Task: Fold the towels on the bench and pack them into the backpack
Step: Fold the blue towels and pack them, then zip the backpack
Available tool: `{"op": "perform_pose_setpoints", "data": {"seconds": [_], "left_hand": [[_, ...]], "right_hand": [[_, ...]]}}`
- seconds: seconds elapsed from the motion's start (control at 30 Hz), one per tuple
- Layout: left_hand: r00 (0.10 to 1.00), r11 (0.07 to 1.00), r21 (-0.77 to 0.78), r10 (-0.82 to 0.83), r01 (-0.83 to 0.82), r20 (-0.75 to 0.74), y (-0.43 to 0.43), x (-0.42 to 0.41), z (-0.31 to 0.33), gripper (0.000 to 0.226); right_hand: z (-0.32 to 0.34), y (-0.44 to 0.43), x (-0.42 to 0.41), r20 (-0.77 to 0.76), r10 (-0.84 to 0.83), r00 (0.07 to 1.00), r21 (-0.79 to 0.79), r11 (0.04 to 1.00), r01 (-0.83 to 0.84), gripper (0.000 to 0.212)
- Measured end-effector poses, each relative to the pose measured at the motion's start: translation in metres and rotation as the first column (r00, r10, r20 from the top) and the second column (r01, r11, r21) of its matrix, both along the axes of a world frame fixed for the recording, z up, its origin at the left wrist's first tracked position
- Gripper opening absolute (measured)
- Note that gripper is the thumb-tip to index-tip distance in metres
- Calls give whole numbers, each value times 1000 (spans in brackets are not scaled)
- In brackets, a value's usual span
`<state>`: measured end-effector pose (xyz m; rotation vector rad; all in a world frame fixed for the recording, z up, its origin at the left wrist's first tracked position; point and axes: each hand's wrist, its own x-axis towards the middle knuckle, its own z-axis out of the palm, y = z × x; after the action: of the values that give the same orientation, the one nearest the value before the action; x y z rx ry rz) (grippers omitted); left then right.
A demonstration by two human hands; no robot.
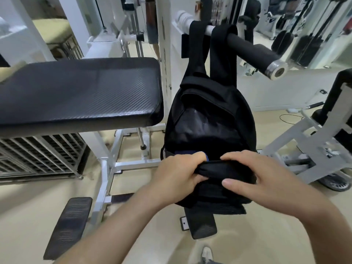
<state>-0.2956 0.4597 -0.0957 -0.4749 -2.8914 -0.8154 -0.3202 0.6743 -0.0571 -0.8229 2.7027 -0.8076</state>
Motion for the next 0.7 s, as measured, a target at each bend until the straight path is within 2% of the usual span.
{"op": "perform_pose_setpoints", "data": {"seconds": [0.03, 0.07, 0.1, 0.17, 0.2, 0.27, 0.3, 0.37, 0.4, 0.43, 0.5, 0.6, 0.7], "left_hand": [[1000, 998, 67, 22, -22, -1, 13, -3, 2, 28], [998, 985, 166, 54, -55, 13, 24, -7, 4, 26], [995, 954, 283, 83, -98, 63, 33, -11, 5, 27], [975, 859, 483, 80, -172, 205, 42, -16, 5, 26], [959, 794, 575, 34, -197, 281, 41, -19, 4, 23], [932, 589, 751, 10, -299, 363, 31, -25, -6, 14], [911, 481, 780, 114, -400, 397, 21, -31, -20, 12], [775, 348, 707, 426, -616, 466, -1, -49, -61, 22], [698, 309, 650, 509, -695, 504, -10, -57, -82, 23], [637, 275, 599, 535, -752, 555, -15, -66, -100, 22], [572, 225, 541, 501, -810, 649, -20, -81, -127, 22], [552, 251, 496, 484, -831, 680, -20, -102, -143, 24], [532, 368, 386, 518, -846, 670, -17, -119, -146, 15]], "right_hand": [[5, -4, -3, -113, 63, 992, 140, 989, -47, 50], [5, -11, -8, -218, 117, 969, 230, 971, -65, 50], [1, -16, -16, -265, 141, 954, 247, 966, -74, 43], [-12, -18, -31, -163, 95, 982, 131, 989, -74, 20], [-22, -13, -38, -75, 63, 995, 63, 996, -58, 16], [-36, 0, -51, 55, 61, 997, -16, 998, -60, 23], [-38, 4, -55, 112, 77, 991, -52, 996, -72, 27], [-37, 7, -62, 213, 122, 969, -139, 986, -94, 31], [-34, 7, -66, 262, 150, 953, -166, 980, -109, 34], [-32, 6, -69, 300, 174, 938, -182, 976, -123, 40], [-27, 6, -75, 346, 206, 915, -203, 969, -141, 50], [-20, 13, -82, 309, 239, 921, -206, 962, -180, 50], [-14, 24, -87, 180, 295, 939, -180, 948, -263, 46]]}}
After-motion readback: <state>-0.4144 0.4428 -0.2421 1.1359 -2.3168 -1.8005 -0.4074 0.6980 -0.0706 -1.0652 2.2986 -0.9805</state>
